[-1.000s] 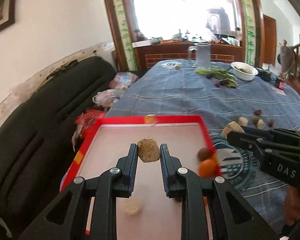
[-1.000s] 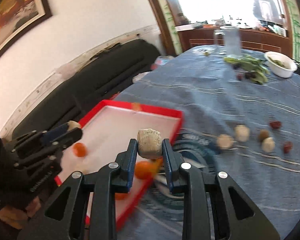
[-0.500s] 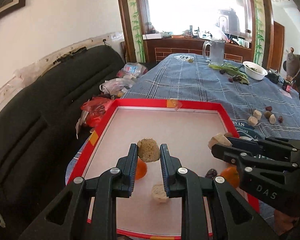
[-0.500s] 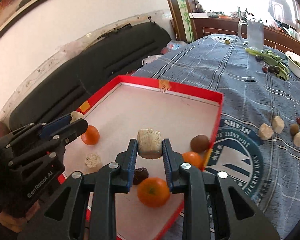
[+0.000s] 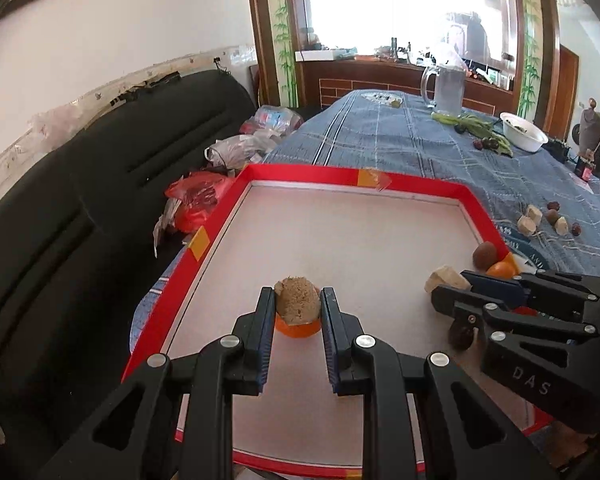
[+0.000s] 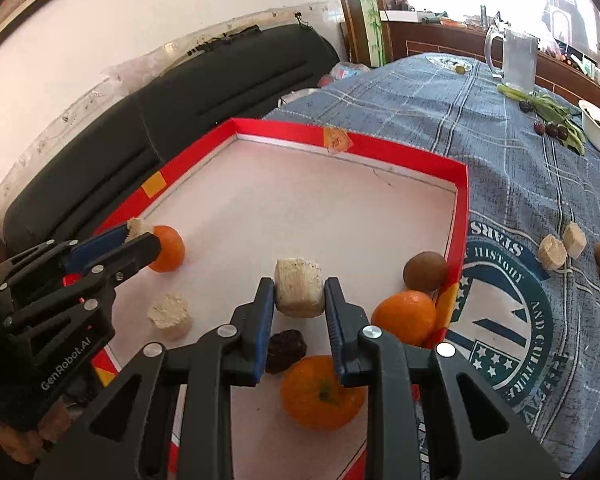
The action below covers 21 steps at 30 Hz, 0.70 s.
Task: Organize fruits
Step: 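Carry both yam pieces into the red tray and open both tools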
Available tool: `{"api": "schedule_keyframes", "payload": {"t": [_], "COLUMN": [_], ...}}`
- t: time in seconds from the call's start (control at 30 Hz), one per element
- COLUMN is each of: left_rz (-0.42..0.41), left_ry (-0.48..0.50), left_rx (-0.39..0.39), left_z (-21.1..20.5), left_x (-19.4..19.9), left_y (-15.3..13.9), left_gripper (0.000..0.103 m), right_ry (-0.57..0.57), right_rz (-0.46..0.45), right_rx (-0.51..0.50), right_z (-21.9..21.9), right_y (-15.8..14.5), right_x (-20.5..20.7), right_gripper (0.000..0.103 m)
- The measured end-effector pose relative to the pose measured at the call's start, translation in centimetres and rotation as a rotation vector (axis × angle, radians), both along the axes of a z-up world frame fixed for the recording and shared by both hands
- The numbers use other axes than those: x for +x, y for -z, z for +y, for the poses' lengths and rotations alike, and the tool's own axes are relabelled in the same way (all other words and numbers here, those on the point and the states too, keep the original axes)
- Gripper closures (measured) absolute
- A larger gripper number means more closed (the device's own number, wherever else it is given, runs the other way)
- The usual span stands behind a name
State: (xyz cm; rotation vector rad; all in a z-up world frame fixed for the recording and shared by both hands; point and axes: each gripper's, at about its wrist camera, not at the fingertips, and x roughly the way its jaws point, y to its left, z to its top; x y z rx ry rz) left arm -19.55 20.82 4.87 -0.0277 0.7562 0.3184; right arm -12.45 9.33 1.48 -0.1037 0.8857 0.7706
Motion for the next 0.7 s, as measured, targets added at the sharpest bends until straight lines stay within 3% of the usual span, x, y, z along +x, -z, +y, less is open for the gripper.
{"api": "schedule_keyframes", "payload": {"t": [0.23,0.37,0.5,0.7], "left_rz": [0.014,0.038,0.033,0.014], "left_ry": [0.003,-0.005,-0.009,0.001], "left_rx": [0.031,0.008,0.016,0.04], "left_z": [-0.4,-0.5,-0.7,-1.7], "left_x": [0.1,0.3,0.1,0.1], "left_y": [0.1,0.7,0.5,-0.3], "left_gripper": [0.08,0.055,0.044,0.04], "right_ry": [0.005,0.0,0.013,0.073], "right_rz": [0.015,0.044,0.01,-0.01], "right_rx": [-0.013,0.016,0.091,0.145], "right_z": [0.1,-0.2,-1.6,-5.0], "right_y": [-0.2,-0.6,-1.9,-3.1], "right_x": [0.0,0.1,-0.3,0.6], "right_gripper": [0.075,0.074,0.069,0.068]}}
